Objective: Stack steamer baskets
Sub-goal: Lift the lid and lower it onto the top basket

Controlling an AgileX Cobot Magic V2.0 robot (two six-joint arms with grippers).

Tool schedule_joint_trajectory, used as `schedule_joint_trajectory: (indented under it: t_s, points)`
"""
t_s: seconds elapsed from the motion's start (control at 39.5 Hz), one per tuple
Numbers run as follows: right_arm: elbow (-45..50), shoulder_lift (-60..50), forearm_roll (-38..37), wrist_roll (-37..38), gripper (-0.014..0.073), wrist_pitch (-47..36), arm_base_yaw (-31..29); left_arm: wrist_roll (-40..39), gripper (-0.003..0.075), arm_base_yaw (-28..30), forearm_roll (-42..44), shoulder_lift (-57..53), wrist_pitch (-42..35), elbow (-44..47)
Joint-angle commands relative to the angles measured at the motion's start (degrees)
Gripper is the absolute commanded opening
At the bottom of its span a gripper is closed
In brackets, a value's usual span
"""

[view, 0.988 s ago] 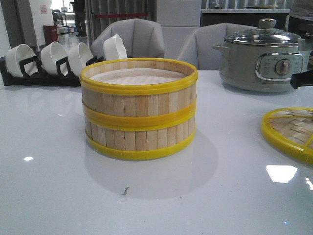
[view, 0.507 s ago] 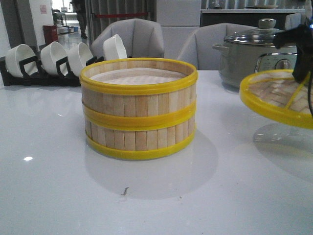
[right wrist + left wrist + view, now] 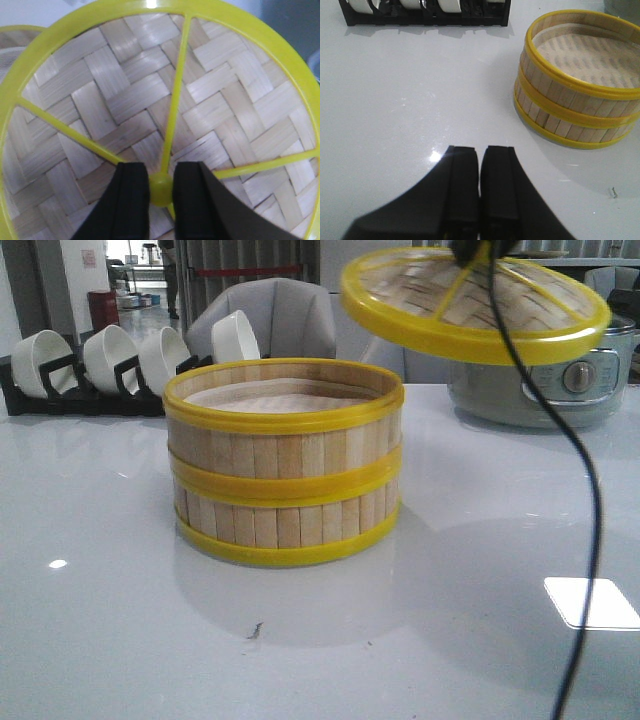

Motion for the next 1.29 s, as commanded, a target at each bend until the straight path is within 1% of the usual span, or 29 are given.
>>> schedule_joint_trajectory:
  t_s: [0.0, 0.25, 0.38, 0.53, 1.09, 1.22, 1.27]
  points:
    - [-6.48, 0.37, 0.7, -0.48, 0.0036, -0.51, 3.33, -0.43, 0.0087, 0.07, 0.0, 0.1, -4.55, -1.66]
    - [-19.8, 11.32, 0.76, -0.53, 0.0036, 3.78, 10.23, -0.43, 0.0087, 0.07, 0.0, 0.1, -4.55, -1.66]
    - [-26.19, 16.17, 0.76, -0.53, 0.0036, 5.67, 12.42, -0.43, 0.0087, 0.07, 0.0, 0.1, -4.55, -1.66]
    - [-30.8, 19.65, 0.76, -0.53, 0.0036, 6.3, 13.83, -0.43, 0.0087, 0.07, 0.0, 0.1, -4.55, -1.66]
    - [-31.34, 21.29, -0.63, -0.53, 0.0036, 6.23, 13.87, -0.43, 0.0087, 0.07, 0.0, 0.1, -4.55, -1.66]
    - [-31.34, 21.29, -0.62, -0.53, 0.0039, 6.54, 13.87, -0.43, 0.0087, 0.07, 0.0, 0.1, -4.55, -1.66]
    - [-31.34, 21.29, -0.62, -0.53, 0.0053, 6.93, 13.87, -0.43, 0.0087, 0.07, 0.0, 0.1, -4.55, -1.66]
